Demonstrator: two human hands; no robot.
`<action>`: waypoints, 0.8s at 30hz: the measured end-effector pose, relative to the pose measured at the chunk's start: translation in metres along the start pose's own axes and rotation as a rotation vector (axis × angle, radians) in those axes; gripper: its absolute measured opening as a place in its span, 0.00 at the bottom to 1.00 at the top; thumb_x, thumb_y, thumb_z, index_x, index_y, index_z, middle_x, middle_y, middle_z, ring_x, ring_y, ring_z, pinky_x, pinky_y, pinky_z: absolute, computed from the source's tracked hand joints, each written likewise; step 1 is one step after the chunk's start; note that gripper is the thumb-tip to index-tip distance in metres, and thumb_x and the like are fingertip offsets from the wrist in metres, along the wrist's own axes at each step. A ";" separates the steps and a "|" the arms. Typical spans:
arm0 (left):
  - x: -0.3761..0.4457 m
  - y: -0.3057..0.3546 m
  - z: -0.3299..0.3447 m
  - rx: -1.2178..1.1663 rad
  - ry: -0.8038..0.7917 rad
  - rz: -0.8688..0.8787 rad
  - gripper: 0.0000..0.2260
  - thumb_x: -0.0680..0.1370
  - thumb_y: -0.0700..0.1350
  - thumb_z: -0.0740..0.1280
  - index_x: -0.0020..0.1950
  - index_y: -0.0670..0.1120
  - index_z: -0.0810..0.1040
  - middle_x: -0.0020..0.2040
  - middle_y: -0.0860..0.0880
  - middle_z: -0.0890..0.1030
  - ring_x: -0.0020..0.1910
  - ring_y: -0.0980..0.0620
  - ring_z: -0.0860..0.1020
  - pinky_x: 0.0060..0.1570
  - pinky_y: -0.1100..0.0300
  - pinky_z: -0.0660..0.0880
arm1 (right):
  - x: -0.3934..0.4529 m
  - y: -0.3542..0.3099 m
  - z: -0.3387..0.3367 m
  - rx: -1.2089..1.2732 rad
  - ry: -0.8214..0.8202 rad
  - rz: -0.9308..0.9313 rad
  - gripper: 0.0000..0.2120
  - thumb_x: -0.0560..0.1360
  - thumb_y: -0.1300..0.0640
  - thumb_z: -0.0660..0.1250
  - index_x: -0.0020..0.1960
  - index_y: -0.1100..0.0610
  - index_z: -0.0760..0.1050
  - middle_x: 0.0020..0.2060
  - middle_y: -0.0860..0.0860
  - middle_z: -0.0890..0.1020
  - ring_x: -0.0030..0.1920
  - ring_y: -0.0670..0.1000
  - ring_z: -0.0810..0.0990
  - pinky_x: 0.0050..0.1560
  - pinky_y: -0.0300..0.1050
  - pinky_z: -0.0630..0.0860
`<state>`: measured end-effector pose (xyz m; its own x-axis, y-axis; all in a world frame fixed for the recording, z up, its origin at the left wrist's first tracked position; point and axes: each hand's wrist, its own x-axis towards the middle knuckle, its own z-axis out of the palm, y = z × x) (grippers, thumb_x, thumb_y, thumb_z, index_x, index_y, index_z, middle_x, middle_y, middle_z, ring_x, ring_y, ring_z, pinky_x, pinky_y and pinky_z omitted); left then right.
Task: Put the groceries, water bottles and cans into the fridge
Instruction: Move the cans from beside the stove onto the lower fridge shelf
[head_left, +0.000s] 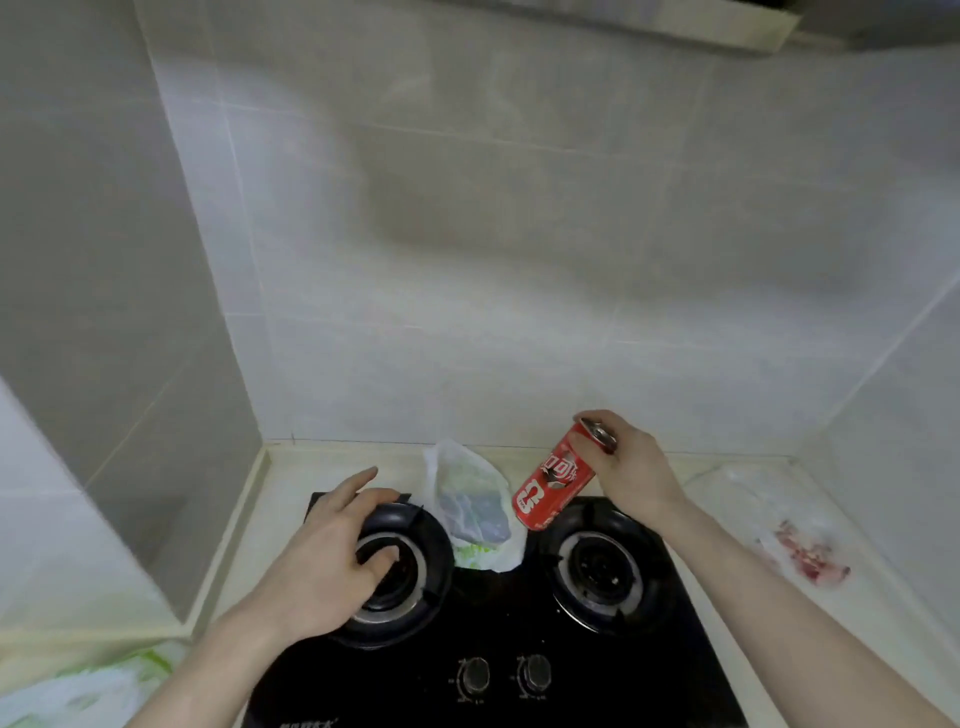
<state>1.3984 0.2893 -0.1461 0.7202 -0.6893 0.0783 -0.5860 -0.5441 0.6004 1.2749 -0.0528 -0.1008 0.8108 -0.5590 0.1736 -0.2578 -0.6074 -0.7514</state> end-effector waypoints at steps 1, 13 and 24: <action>0.004 0.011 0.002 -0.007 0.002 0.032 0.25 0.77 0.53 0.70 0.73 0.61 0.69 0.79 0.64 0.55 0.77 0.58 0.61 0.72 0.64 0.60 | -0.014 0.001 -0.015 0.021 0.028 0.011 0.09 0.79 0.49 0.70 0.59 0.45 0.79 0.48 0.42 0.85 0.47 0.43 0.84 0.49 0.44 0.79; 0.019 0.210 0.081 -0.053 -0.165 0.403 0.22 0.78 0.52 0.71 0.70 0.62 0.70 0.77 0.67 0.58 0.74 0.63 0.62 0.69 0.64 0.61 | -0.207 0.056 -0.192 0.047 0.317 0.218 0.12 0.74 0.49 0.75 0.56 0.42 0.80 0.46 0.39 0.84 0.35 0.38 0.80 0.37 0.34 0.74; -0.050 0.419 0.214 -0.044 -0.423 0.828 0.24 0.79 0.52 0.69 0.72 0.65 0.66 0.78 0.69 0.55 0.77 0.65 0.55 0.73 0.64 0.56 | -0.433 0.112 -0.315 0.040 0.661 0.473 0.14 0.69 0.48 0.79 0.54 0.41 0.81 0.42 0.36 0.84 0.36 0.40 0.81 0.37 0.37 0.73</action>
<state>1.0376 -0.0067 -0.0686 -0.1214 -0.9715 0.2037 -0.8316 0.2116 0.5134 0.7292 -0.0565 -0.0597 0.1402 -0.9767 0.1625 -0.4662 -0.2100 -0.8594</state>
